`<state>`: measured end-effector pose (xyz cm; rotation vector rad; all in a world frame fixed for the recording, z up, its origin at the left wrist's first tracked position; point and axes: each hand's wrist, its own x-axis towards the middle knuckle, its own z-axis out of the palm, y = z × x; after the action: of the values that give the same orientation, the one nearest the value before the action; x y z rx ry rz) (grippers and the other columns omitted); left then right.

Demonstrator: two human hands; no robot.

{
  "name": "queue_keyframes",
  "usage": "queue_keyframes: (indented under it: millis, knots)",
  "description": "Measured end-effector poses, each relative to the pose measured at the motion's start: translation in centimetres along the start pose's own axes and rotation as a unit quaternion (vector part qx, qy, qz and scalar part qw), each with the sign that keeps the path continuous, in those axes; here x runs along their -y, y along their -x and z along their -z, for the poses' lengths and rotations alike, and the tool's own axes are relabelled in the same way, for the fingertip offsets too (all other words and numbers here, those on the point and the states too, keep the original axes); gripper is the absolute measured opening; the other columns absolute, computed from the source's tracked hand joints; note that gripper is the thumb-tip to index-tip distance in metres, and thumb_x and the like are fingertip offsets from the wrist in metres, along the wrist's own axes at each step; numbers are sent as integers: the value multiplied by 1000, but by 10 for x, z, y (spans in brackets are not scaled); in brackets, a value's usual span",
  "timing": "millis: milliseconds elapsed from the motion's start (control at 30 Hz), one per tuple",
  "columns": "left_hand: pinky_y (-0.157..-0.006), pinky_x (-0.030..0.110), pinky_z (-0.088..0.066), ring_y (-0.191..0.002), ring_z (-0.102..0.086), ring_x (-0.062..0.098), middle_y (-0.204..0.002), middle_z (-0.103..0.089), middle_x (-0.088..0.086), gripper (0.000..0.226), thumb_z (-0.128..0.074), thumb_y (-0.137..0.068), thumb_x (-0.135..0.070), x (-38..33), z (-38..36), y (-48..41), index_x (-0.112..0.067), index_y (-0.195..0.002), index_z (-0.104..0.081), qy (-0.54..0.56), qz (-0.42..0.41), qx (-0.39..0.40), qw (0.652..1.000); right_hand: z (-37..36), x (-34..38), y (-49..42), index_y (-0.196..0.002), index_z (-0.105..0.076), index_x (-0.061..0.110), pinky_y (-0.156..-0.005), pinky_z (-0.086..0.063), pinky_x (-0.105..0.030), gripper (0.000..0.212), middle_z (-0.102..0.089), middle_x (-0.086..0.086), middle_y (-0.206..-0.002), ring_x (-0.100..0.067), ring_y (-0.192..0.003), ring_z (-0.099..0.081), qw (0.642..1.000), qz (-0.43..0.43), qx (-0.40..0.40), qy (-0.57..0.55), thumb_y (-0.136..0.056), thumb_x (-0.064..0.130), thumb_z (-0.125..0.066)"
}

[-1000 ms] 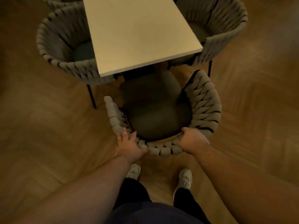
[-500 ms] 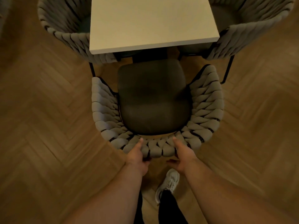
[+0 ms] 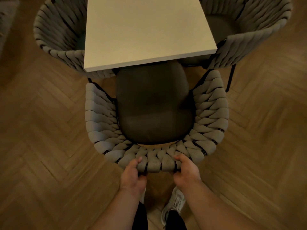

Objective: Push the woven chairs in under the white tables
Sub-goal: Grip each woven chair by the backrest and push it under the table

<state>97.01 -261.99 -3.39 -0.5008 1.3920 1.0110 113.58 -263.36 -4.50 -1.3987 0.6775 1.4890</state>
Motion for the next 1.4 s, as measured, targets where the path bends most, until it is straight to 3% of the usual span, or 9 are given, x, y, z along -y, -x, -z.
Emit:
queue_keyframes:
  millis: [200, 333, 633, 733, 1000, 1133, 1200, 1333, 1400]
  knots:
    - [-55, 48, -63, -74, -79, 40, -85, -78, 24, 31, -71, -90, 4, -23, -35, -16, -7, -118, -63, -25, -6, 1, 1000, -28, 14, -12, -121, -67, 5, -76, -66, -55, 31, -75, -26, -115, -46, -102, -75, 1000, -11, 14, 9, -92, -7, -70]
    - [-64, 55, -62, -98, -74, 45, -112, -73, 28, 31, -74, -89, 2, -40, -63, -30, -10, -114, -61, -31, -3, -17, 999, -62, 32, -24, -111, -61, 9, -68, -65, -56, 25, -71, -26, -118, -46, -101, -73, 999, -6, 6, 54, -93, -4, -72]
    - [-71, 52, -62, -103, -70, 41, -117, -68, 24, 24, -72, -94, -1, -35, -73, -33, -8, -114, -61, -63, -2, -26, 998, -77, 41, -42, -135, -58, 12, -92, -59, -69, 44, -69, -25, -122, -47, -101, -73, 997, -2, -43, 67, -97, -8, -62]
    - [-58, 46, -63, -98, -72, 39, -111, -69, 22, 19, -71, -95, -2, -33, -81, -32, -8, -111, -63, -68, -15, -37, 997, -82, 47, -43, -141, -56, 11, -94, -58, -71, 47, -68, -26, -122, -48, -103, -72, 995, -3, -55, 84, -98, -7, -62]
    - [-69, 47, -63, -101, -74, 35, -118, -71, 21, 40, -71, -97, -7, -28, -80, -42, -9, -136, -61, -81, -48, -48, 994, -78, 52, -43, -101, -54, 20, -89, -61, -67, 28, -70, -22, -107, -44, -93, -74, 994, -24, -49, 91, -96, -3, -68]
    - [-62, 44, -64, -100, -75, 34, -115, -73, 20, 37, -71, -97, -8, -29, -81, -44, -8, -132, -62, -90, -55, -40, 994, -82, 52, -42, -126, -57, 11, -98, -58, -66, 37, -71, -24, -118, -46, -105, -72, 993, -32, -39, 111, -94, -1, -71]
    - [-72, 48, -62, -103, -73, 36, -119, -72, 21, 36, -70, -98, -9, -32, -83, -44, -7, -133, -61, -106, -41, -42, 993, -83, 53, -43, -133, -56, 5, -99, -57, -66, 44, -72, -26, -119, -47, -107, -72, 990, -47, -32, 127, -93, -2, -72]
    - [-92, 55, -60, -106, -68, 39, -123, -66, 23, 29, -74, -99, -15, -45, -88, -37, -7, -124, -62, -187, 8, -48, 981, -84, 59, -39, -124, -60, 4, -89, -62, -64, 33, -72, -26, -114, -45, -101, -74, 986, -56, -24, 157, -94, -3, -73]
    - [-96, 56, -60, -108, -65, 41, -122, -64, 20, 44, -81, -94, -25, -51, -90, -30, -9, -129, -61, -271, 21, -66, 960, -78, 64, -29, -119, -60, 6, -63, -65, -53, 33, -70, -23, -111, -42, -95, -73, 981, -49, -13, 186, -92, 2, -80]
